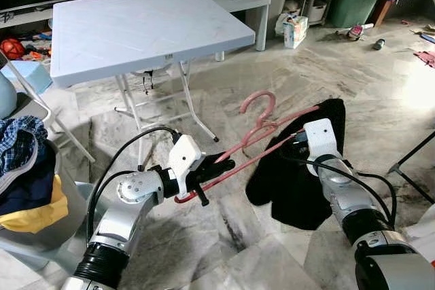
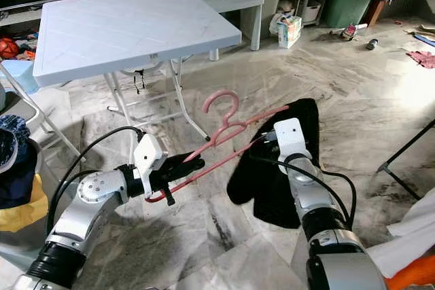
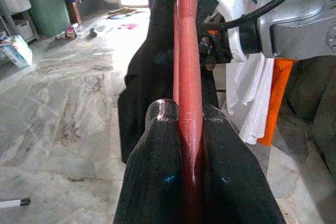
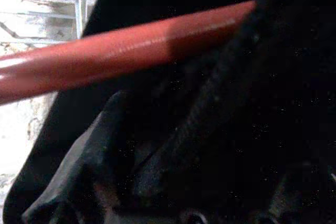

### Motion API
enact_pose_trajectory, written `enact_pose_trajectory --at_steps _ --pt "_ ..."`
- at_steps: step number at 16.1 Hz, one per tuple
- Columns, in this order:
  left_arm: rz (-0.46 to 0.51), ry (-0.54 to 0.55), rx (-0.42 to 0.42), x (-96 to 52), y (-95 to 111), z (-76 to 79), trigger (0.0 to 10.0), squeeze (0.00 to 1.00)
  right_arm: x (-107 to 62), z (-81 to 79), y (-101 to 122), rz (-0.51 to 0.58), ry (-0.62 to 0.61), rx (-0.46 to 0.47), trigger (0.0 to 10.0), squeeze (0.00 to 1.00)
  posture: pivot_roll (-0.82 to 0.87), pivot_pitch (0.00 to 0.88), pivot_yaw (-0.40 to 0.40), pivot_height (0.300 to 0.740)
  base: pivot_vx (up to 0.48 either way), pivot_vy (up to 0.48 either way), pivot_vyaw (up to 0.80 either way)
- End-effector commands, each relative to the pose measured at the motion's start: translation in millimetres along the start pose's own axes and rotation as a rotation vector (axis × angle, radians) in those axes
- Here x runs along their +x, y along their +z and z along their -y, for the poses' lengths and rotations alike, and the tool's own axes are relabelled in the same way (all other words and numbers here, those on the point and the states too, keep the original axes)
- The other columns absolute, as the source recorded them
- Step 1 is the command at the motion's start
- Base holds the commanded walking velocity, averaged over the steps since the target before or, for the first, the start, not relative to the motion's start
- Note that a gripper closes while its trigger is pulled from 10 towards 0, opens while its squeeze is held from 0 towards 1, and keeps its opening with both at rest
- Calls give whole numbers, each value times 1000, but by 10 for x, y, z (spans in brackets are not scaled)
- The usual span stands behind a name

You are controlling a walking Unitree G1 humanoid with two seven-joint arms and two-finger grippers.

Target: Hang hanger

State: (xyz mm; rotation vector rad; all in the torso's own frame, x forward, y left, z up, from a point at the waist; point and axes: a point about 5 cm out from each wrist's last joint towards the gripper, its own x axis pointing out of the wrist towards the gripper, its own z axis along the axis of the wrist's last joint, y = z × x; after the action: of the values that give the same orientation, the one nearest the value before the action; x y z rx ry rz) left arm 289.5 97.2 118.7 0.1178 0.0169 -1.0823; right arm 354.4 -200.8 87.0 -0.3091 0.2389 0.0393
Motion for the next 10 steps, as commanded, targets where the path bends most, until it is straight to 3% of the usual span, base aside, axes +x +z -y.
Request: enact_pose_trajectory --at_steps 1,10 --pt "59 1 26 -7 136 -14 0 0 8 62 6 1 -17 17 0 0 -72 0 6 740 0 0 0" --pt "52 21 30 -23 141 -59 0 0 9 101 29 30 8 3 0 0 -65 0 -1 740 0 0 0"
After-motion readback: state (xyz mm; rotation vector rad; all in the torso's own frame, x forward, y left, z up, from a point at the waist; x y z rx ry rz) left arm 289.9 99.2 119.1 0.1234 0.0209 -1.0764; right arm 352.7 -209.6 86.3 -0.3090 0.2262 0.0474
